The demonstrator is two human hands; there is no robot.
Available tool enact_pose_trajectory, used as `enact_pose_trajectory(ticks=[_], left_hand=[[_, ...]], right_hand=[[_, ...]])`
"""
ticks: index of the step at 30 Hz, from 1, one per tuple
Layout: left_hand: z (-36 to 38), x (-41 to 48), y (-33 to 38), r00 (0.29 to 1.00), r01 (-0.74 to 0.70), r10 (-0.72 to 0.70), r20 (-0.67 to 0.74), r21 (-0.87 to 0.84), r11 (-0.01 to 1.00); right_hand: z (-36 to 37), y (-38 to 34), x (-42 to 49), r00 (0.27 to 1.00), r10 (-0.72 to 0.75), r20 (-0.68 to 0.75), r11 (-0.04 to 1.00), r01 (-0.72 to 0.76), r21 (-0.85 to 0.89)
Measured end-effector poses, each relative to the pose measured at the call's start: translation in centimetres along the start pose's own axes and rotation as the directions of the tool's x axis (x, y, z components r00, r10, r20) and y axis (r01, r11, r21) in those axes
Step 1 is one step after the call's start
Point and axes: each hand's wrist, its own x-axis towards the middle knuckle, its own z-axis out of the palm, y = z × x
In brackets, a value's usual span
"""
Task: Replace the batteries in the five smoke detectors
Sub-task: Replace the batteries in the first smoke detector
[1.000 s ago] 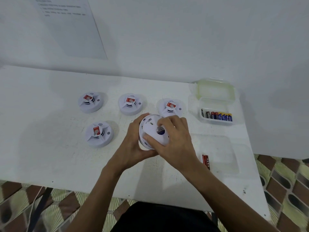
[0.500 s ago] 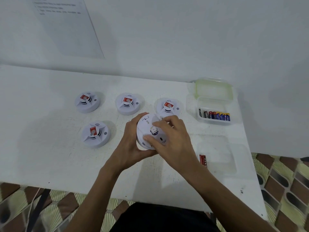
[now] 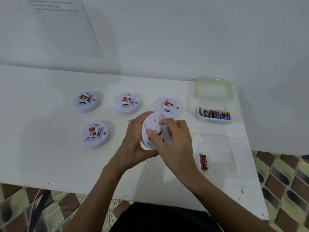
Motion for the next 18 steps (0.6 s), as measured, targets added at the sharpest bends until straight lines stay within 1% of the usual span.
enact_pose_trajectory(ticks=[4,6,8,9,11,13,15,16,17,18], left_hand=[[-0.5,0.0,-0.4,1.0,-0.027,0.027,-0.005,0.049,0.998],[-0.8,0.4,0.0,1.0,-0.011,0.013,-0.023,0.07,0.997],[-0.8,0.7,0.1,0.999,-0.022,0.024,-0.021,0.103,0.994],[-0.9,0.7,0.3,1.0,0.001,-0.001,-0.004,0.105,0.995],[-1.5,0.6,1.0,0.997,0.077,-0.078,-0.002,0.13,0.988],[-1.8,0.4,1.0,0.994,0.101,-0.107,0.033,0.137,0.985],[-1.9,0.7,0.5,0.976,0.175,-0.183,0.114,0.08,0.981],[-2.0,0.8,0.5,0.953,0.268,-0.263,0.152,-0.016,0.963],[-1.8,0.8,-0.2,0.927,0.335,-0.311,0.209,-0.089,0.938],[-1.8,1.1,-0.2,0.909,0.372,-0.334,0.251,-0.122,0.92]], right_hand=[[-1.3,0.9,0.9,0.972,0.086,0.218,0.976,-0.126,0.177],[-2.2,1.1,1.3,0.915,0.105,0.389,0.923,-0.235,0.304],[-2.7,1.2,1.5,0.849,0.101,0.518,0.834,-0.356,0.422],[-2.8,1.2,1.5,0.831,0.102,0.547,0.778,-0.41,0.477],[-3.1,1.2,1.6,0.824,0.118,0.554,0.69,-0.469,0.551],[-3.0,1.5,1.7,0.827,0.144,0.543,0.65,-0.493,0.578],[-3.0,2.0,1.6,0.828,0.153,0.539,0.617,-0.507,0.602],[-3.1,2.2,1.5,0.826,0.148,0.544,0.597,-0.514,0.617],[-3.2,2.3,1.4,0.826,0.134,0.548,0.596,-0.509,0.622],[-3.2,2.4,1.3,0.833,0.116,0.541,0.623,-0.486,0.613]])
